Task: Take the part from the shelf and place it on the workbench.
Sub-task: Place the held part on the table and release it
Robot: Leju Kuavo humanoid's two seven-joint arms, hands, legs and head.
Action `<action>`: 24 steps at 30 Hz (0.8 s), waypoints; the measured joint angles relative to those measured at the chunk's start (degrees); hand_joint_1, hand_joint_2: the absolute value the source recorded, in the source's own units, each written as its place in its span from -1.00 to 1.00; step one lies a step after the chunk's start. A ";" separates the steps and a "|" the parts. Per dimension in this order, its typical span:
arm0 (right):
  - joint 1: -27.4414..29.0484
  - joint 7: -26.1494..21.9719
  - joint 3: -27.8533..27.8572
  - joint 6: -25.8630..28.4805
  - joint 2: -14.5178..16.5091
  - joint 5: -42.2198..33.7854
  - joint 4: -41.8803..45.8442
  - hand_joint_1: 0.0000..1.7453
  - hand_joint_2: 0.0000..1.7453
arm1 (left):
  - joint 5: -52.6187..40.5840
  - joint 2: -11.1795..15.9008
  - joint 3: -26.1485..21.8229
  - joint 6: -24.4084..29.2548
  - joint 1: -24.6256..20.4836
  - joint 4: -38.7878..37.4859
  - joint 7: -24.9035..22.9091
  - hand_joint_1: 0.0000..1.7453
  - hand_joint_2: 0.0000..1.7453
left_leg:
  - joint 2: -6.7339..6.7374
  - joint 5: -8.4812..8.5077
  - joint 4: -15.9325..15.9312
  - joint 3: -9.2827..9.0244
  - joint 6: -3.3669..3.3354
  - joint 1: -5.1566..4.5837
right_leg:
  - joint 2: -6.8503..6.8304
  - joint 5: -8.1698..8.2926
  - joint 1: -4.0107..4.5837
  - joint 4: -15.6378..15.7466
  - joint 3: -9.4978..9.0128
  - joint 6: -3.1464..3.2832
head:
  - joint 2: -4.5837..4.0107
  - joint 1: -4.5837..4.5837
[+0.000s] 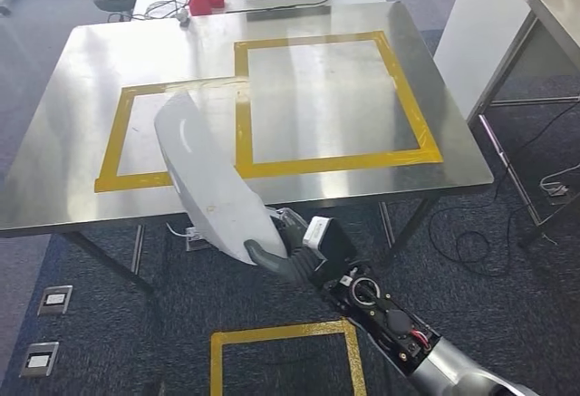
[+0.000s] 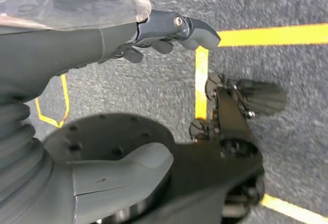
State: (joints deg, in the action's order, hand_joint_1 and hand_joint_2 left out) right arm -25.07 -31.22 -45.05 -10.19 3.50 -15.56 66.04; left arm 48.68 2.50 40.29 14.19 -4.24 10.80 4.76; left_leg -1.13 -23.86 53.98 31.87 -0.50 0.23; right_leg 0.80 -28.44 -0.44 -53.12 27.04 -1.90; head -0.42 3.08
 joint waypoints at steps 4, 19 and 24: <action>-0.30 0.10 -0.06 0.18 0.05 0.05 0.10 1.00 1.00 | 0.02 -0.11 0.01 0.14 -0.34 0.00 -0.17 -1.00 1.00 | 0.01 0.16 -0.33 -0.32 0.21 0.10 | -0.04 0.02 0.13 -0.12 -0.11 0.16 | 0.00 0.02; -5.57 2.91 -0.50 3.52 1.48 3.50 -0.67 1.00 1.00 | -0.40 -0.17 0.66 0.14 -1.31 0.00 -0.01 -1.00 1.00 | 0.00 0.31 -0.34 -0.26 0.47 0.08 | -0.08 0.15 0.23 -0.20 -0.14 0.66 | 0.00 0.01; -10.81 5.44 -0.89 8.38 2.65 7.44 -4.55 1.00 1.00 | -0.40 -0.38 1.26 0.02 -1.91 0.02 0.10 -1.00 1.00 | 0.00 0.33 -0.20 -0.17 0.45 0.05 | -0.08 0.21 0.22 -0.19 -0.15 0.66 | 0.00 0.01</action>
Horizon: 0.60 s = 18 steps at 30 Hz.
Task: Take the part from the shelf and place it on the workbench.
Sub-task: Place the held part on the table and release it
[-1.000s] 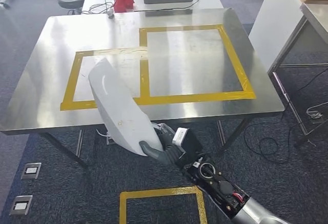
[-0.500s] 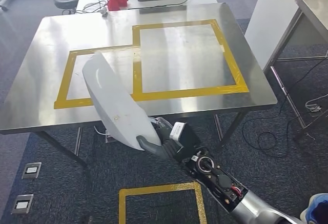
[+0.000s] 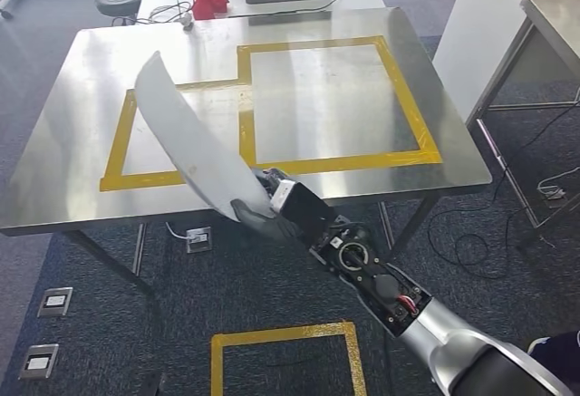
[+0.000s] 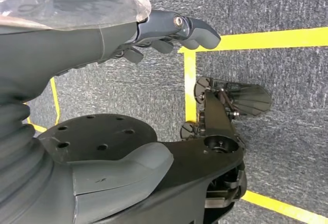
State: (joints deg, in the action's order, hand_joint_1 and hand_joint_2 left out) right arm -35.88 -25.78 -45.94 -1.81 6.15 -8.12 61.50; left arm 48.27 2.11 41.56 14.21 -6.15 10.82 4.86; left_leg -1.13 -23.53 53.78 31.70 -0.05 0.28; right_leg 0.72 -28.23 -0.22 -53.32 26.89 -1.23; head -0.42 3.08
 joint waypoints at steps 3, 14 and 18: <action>-2.88 0.38 -0.11 1.61 0.68 1.35 -3.05 1.00 1.00 | 0.02 -0.08 0.27 -0.04 -0.25 0.00 0.00 -1.00 1.00 | -0.01 0.01 0.08 0.05 -0.02 0.00 | -0.01 0.01 -0.01 0.00 -0.01 -0.01 | 0.00 0.00; -8.99 -1.13 -0.70 -0.71 3.69 -0.79 -13.45 1.00 1.00 | 0.42 -0.30 1.37 -0.89 -0.51 0.00 -0.05 -1.00 1.00 | -0.06 -0.01 0.17 0.19 -0.03 -0.08 | -0.04 0.03 -0.07 0.05 0.07 -0.04 | 0.00 0.00; -9.16 -2.22 -0.57 -0.23 4.44 -1.88 -14.51 1.00 1.00 | 0.42 -0.34 1.95 -1.57 -0.75 0.04 -0.30 -1.00 1.00 | -0.07 -0.63 -2.29 -1.34 -1.71 0.00 | -0.16 1.28 -0.27 -0.20 -0.87 -1.22 | 0.00 0.04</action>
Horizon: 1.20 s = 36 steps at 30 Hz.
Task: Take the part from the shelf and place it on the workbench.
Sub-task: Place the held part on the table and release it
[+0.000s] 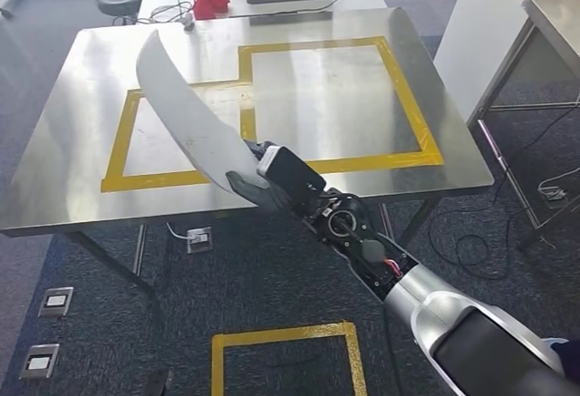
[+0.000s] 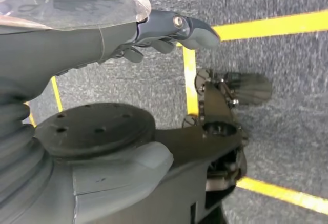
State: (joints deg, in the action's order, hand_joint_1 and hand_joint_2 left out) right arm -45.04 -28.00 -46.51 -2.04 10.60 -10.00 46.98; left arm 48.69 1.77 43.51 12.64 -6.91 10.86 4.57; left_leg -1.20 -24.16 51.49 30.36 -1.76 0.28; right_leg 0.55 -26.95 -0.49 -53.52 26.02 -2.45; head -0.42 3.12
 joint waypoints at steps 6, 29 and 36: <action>-0.68 3.69 -0.32 6.66 0.21 4.44 -0.28 1.00 1.00 | -0.09 -0.25 1.05 0.03 -0.50 0.07 -0.29 -1.00 1.00 | 0.12 -0.69 -1.82 -3.33 0.14 1.04 | -0.16 -5.22 -0.67 -15.72 10.78 -0.90 | 0.00 -0.22; -1.76 2.49 -0.83 6.68 0.82 4.83 -7.64 1.00 1.00 | -0.08 0.33 3.63 0.47 -0.59 0.04 0.02 -1.00 1.00 | -0.16 10.04 0.84 11.22 1.00 -0.46 | 1.80 -5.22 -0.13 2.11 -4.00 0.94 | 0.00 0.59; -2.54 2.01 -0.68 6.79 0.88 4.80 -8.48 1.00 1.00 | 0.01 0.14 3.93 0.53 -1.41 0.11 -0.21 -1.00 1.00 | -0.10 6.72 1.83 8.54 -0.25 -0.32 | 0.13 -13.82 -0.03 -15.94 5.33 -0.29 | 0.00 0.55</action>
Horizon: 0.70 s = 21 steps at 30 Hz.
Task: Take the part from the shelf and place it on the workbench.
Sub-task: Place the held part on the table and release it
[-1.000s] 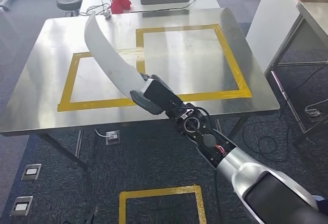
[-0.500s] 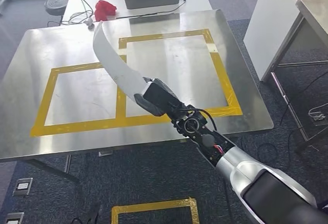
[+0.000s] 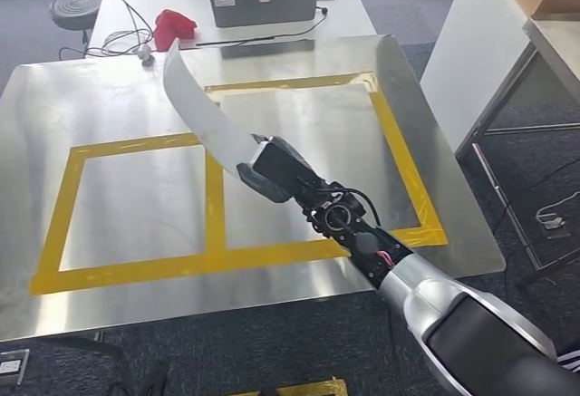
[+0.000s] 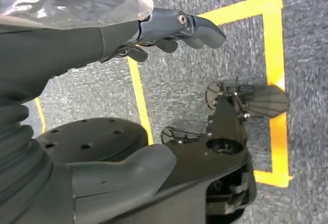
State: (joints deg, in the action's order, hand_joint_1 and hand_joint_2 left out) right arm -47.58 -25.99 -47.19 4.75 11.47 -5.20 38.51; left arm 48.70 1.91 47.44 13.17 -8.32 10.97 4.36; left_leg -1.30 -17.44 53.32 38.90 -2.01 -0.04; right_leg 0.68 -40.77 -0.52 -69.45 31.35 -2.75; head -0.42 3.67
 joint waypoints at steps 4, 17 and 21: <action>0.41 -0.11 0.01 -0.02 -0.15 -0.01 -0.77 1.00 1.00 | -0.06 -0.16 0.35 0.53 0.38 -0.01 -0.86 -1.00 1.00 | -0.23 -1.54 0.62 -1.35 0.02 -0.37 | -0.01 8.80 0.30 6.62 1.33 0.93 | 0.00 -0.01; -0.32 1.20 0.45 0.27 -0.28 -0.01 -0.32 1.00 1.00 | -0.62 -0.40 1.97 0.49 -0.46 0.11 -0.78 -1.00 1.00 | -0.08 -2.58 1.07 -1.92 0.98 -0.60 | 0.14 13.65 0.94 15.07 -0.90 2.16 | 0.00 0.01; -0.33 1.26 0.48 1.06 -0.28 0.46 -0.13 1.00 1.00 | -0.44 -0.30 2.09 0.57 -0.49 0.11 -0.96 -1.00 1.00 | -0.08 -2.64 1.04 -1.95 1.04 -0.49 | 0.13 13.56 0.94 15.07 -0.93 2.24 | 0.00 0.01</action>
State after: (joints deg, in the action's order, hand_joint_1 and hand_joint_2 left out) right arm -47.91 -24.73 -46.71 5.81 11.19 -4.74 38.38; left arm 48.26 1.61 49.53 13.74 -8.81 11.08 3.40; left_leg -1.39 -20.08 54.36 36.95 -0.97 -0.52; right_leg 0.81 -27.21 0.42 -54.38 30.42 -0.50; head -0.42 3.67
